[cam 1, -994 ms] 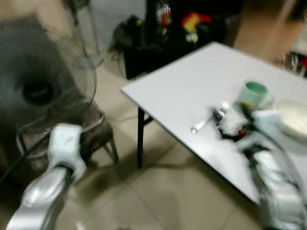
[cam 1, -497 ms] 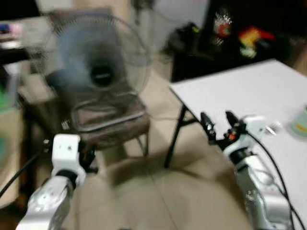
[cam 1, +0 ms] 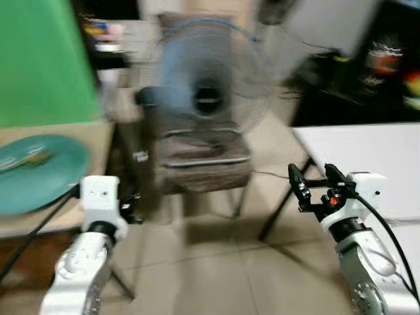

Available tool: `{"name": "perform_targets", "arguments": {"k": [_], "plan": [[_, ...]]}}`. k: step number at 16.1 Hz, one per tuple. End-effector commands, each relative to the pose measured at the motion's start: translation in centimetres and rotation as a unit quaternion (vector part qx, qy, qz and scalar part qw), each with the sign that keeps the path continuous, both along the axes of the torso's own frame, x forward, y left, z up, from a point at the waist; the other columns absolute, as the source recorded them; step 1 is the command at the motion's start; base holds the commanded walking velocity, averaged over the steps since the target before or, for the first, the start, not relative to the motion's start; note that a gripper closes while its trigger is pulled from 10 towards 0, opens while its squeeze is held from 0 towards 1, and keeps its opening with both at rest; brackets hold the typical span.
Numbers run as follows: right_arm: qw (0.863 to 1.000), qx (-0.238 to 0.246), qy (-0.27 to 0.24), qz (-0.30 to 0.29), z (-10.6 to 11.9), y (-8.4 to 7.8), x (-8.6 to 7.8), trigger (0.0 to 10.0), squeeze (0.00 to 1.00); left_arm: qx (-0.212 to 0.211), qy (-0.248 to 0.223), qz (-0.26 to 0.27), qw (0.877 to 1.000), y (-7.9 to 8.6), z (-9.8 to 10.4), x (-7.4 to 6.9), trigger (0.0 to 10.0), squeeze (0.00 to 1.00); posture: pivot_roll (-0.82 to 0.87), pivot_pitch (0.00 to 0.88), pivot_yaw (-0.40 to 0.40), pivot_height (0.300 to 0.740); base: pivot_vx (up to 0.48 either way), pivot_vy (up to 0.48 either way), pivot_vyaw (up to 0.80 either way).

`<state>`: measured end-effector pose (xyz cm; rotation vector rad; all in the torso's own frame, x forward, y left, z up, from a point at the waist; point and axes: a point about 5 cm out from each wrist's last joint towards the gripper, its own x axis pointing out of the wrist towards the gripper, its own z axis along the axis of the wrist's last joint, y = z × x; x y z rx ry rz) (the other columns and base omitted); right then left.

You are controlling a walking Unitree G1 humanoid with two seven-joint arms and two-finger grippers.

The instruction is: Setting the table

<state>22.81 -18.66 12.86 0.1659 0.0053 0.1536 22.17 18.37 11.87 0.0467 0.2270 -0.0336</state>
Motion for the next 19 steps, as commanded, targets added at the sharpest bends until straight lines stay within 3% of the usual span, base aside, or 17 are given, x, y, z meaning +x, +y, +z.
{"name": "perform_targets", "arguments": {"k": [1, 5, 6, 14, 19], "plan": [[1.000, 0.006, 0.013, -0.001, -0.18, 0.07, -0.38, 10.0, 0.00, 0.008, -0.004, 0.001, 1.000, 0.11, 0.08, 0.12, 10.0, 0.00, -0.08, 0.000, -0.046, 0.740, 0.000, 0.000, 0.80], [0.999, 0.012, 0.029, -0.011, -0.69, 0.16, -1.26, 10.0, 0.00, 0.008, -0.004, -0.009, 1.000, 0.02, 0.28, 0.40, 10.0, 0.00, -0.09, 0.000, -0.030, 0.740, 0.000, 0.000, 0.80], [0.998, 0.028, 0.036, -0.032, -0.78, 0.01, -1.07, 10.0, 0.00, 0.009, -0.007, -0.008, 1.000, 0.17, 0.49, 0.76, 10.0, 0.00, -0.09, 0.000, -0.024, 0.740, 0.000, 0.000, 0.00], [0.998, 0.008, 0.053, -0.044, -1.05, 0.29, -1.08, 10.0, 0.00, 0.005, -0.005, -0.020, 1.000, 0.03, 0.36, 0.84, 10.0, 0.00, -0.10, 0.000, -0.018, 0.740, 0.000, 0.000, 0.00], [0.998, 0.006, 0.057, -0.035, -1.17, 0.39, -0.57, 10.0, 0.00, 0.012, -0.004, -0.021, 1.000, 0.15, 0.26, 0.60, 10.0, 0.00, -0.08, 0.000, -0.035, 0.740, 0.000, 0.262, 0.00]]}}
